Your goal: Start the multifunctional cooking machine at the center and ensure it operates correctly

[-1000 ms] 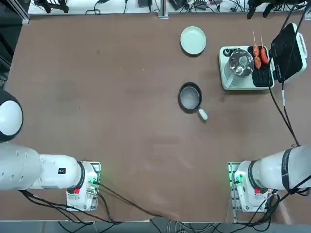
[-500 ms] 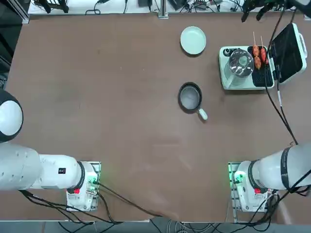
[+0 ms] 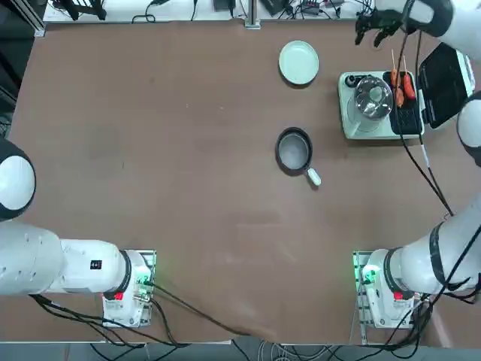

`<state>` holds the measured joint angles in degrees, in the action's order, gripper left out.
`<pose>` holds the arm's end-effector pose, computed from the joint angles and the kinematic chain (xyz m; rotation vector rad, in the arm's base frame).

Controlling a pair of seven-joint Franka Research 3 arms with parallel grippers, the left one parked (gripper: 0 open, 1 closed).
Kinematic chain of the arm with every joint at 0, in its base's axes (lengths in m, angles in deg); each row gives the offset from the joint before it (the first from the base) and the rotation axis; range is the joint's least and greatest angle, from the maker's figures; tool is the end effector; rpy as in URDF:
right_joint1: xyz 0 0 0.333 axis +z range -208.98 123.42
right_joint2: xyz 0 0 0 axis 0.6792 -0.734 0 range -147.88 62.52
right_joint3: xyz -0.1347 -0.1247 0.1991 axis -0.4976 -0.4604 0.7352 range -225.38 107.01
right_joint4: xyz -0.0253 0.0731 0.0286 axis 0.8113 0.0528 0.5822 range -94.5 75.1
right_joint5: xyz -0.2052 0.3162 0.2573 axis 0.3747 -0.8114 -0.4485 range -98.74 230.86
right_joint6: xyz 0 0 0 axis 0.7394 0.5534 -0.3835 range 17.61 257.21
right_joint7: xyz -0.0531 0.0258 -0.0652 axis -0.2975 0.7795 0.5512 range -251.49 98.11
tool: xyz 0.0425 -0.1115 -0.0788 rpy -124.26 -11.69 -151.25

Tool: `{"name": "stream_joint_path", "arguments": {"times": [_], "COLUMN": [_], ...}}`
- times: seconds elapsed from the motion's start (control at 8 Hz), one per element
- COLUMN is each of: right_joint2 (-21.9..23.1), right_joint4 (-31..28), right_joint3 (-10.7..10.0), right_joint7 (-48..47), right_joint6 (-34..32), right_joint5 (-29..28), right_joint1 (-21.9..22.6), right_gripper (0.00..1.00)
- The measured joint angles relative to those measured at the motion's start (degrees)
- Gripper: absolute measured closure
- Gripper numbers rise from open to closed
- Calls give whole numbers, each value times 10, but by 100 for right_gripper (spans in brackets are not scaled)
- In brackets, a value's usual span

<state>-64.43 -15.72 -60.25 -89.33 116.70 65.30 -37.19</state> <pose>0.7067 0.0573 0.2717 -3.1129 0.2291 -0.1343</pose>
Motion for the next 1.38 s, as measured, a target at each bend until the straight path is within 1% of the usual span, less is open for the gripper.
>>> {"name": "stream_joint_path", "arguments": {"times": [0.38,0.62,1.0,1.12,1.38], "right_joint2": [-54,-70,-90,-97,-107], "right_joint4": [1,1,1,1,1], "right_joint3": [-2,-5,-6,-6,-6], "right_joint7": [-30,-57,-93,-98,-100], "right_joint6": [15,16,16,16,19], "right_joint5": [0,0,0,0,0], "right_joint1": [2,2,2,2,2], "right_gripper": [17,20,26,29,31]}}
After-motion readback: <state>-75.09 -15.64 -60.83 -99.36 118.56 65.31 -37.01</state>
